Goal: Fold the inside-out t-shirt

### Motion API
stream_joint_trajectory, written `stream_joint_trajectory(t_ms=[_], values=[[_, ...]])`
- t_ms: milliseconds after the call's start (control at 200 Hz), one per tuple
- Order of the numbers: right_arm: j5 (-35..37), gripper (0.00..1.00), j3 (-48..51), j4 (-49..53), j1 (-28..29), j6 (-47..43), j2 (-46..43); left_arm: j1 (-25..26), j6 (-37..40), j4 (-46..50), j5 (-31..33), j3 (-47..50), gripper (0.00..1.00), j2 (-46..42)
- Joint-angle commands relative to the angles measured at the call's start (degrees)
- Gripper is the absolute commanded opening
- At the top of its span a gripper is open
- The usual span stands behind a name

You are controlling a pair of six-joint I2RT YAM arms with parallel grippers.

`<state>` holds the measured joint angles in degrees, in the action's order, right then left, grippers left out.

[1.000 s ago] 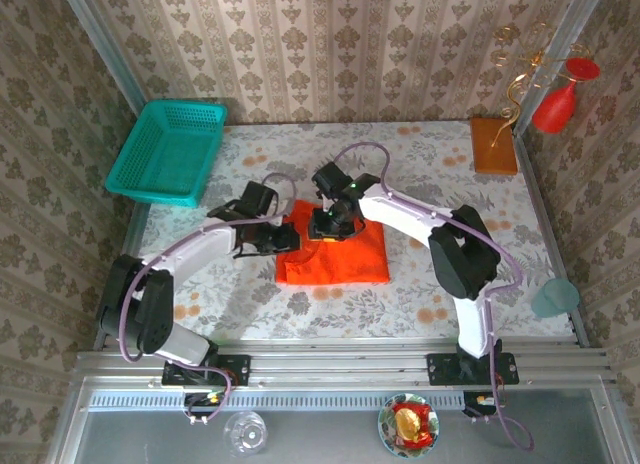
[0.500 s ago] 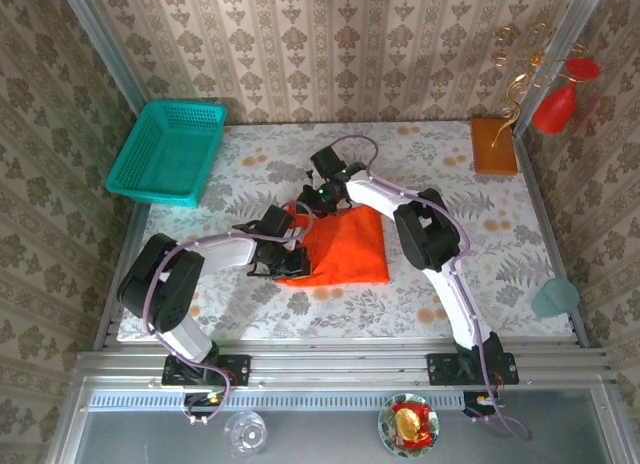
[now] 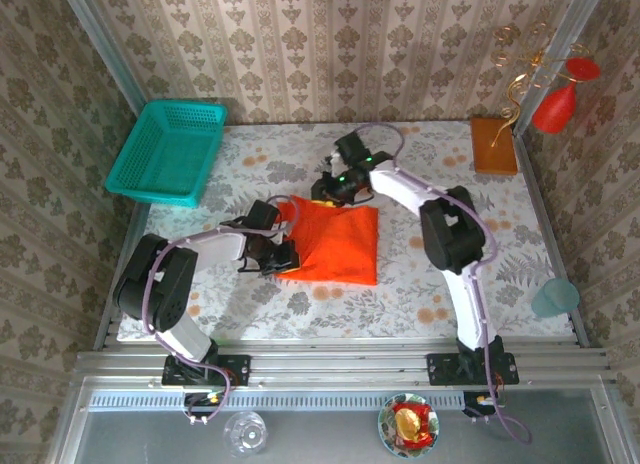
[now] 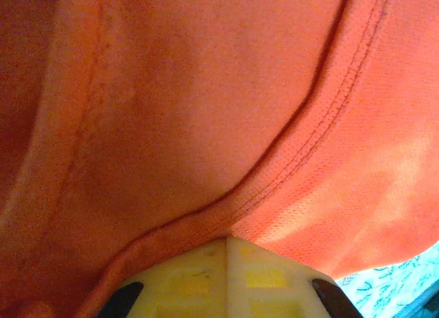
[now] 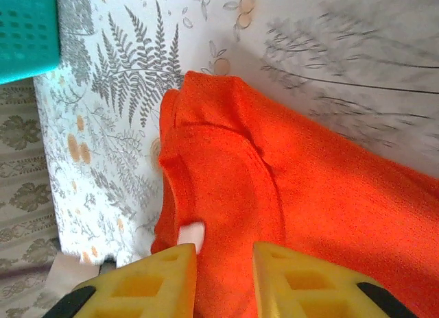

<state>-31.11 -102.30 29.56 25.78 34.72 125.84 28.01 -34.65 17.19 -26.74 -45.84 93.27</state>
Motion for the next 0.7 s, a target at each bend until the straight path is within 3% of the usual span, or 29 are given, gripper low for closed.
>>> stream_joint_trajectory(t_ms=[0, 135, 365, 530, 695], values=[[0.92, 0.27, 5.32, 6.70, -3.72, -4.79, -4.61, -3.22, 3.31, 3.88, 2.71, -2.02, 0.06, 1.59], [0.76, 0.27, 13.15, 7.06, -6.96, -7.12, -5.86, -5.83, 6.14, 5.84, 2.16, -5.28, 0.06, 4.61], [3.38, 0.26, 22.58, 5.70, -7.38, -9.77, -7.20, -9.42, 10.75, 9.62, 2.57, -10.90, 0.06, 9.29], [4.37, 0.26, 31.80, 5.73, -6.52, -6.59, -10.83, -11.80, 13.94, 12.75, 3.36, -15.88, 0.06, 12.19], [4.15, 0.26, 47.03, -2.12, -2.36, 1.85, -18.70, -12.38, 16.38, 14.84, 2.22, -21.57, 0.07, 16.16]])
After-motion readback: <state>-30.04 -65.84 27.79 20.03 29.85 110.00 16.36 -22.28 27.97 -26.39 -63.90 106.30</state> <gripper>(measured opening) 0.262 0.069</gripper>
